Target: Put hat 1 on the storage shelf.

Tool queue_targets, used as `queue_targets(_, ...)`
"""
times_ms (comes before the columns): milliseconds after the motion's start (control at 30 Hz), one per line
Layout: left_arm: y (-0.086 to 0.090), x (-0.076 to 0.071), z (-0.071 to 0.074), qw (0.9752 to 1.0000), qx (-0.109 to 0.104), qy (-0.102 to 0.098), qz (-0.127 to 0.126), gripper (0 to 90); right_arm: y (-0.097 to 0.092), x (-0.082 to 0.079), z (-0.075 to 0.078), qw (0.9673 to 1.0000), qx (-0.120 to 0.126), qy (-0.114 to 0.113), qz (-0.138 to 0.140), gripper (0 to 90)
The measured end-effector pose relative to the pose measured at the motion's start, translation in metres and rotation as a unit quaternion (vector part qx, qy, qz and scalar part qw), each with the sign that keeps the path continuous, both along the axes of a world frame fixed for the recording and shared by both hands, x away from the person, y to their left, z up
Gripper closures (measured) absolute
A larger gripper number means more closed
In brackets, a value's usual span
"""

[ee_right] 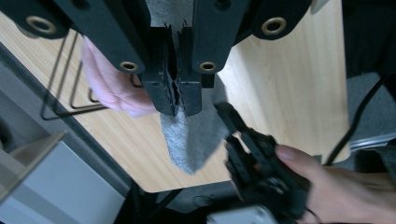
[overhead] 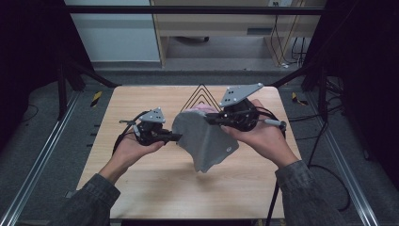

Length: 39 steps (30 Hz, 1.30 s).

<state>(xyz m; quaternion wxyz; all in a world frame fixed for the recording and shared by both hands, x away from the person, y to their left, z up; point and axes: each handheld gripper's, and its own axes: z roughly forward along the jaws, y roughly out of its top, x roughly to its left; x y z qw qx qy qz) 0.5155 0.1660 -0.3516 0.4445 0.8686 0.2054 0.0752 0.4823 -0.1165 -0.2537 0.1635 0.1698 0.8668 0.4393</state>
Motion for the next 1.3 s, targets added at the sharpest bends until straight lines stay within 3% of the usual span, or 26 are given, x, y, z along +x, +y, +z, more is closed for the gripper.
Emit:
queue_targets(33, 0.0, 0.0, 0.0, 1.0, 0.0, 0.0, 0.0, 86.5, 0.0, 0.0, 0.0, 1.0, 0.0, 0.0, 0.0, 86.6)
queue_targets(200, 0.004, 0.0, 0.034, 0.9995, 0.015, -0.021, 0.02, 87.3, -0.016, 0.007, 0.005, 0.9989, 0.029, -0.002, -0.037, 86.6)
queue_targets(233, 0.004, 0.0, 0.034, 0.9995, 0.015, -0.021, 0.02, 87.3, -0.016, 0.007, 0.005, 0.9989, 0.029, -0.002, -0.037, 86.6)
queue_targets(567, 0.006, 0.003, 0.109, 0.9964, 0.032, -0.07, 0.036, 87.5, -0.029, 0.013, 0.027, 0.9942, 0.073, -0.026, -0.075, 86.5)
queue_targets(800, 0.003, 0.01, 0.125, 0.9953, 0.038, -0.077, 0.045, 87.5, -0.032, 0.02, 0.036, 0.9907, 0.093, -0.033, -0.093, 86.5)
queue_targets(1033, -0.002, 0.016, 0.131, 0.9951, 0.03, -0.079, 0.051, 87.5, -0.035, 0.03, 0.038, 0.9873, 0.109, -0.034, -0.11, 86.4)
queue_targets(1300, -0.007, 0.022, 0.148, 0.9938, 0.015, -0.092, 0.061, 87.6, -0.042, 0.041, 0.056, 0.9812, 0.134, -0.05, -0.129, 86.5)
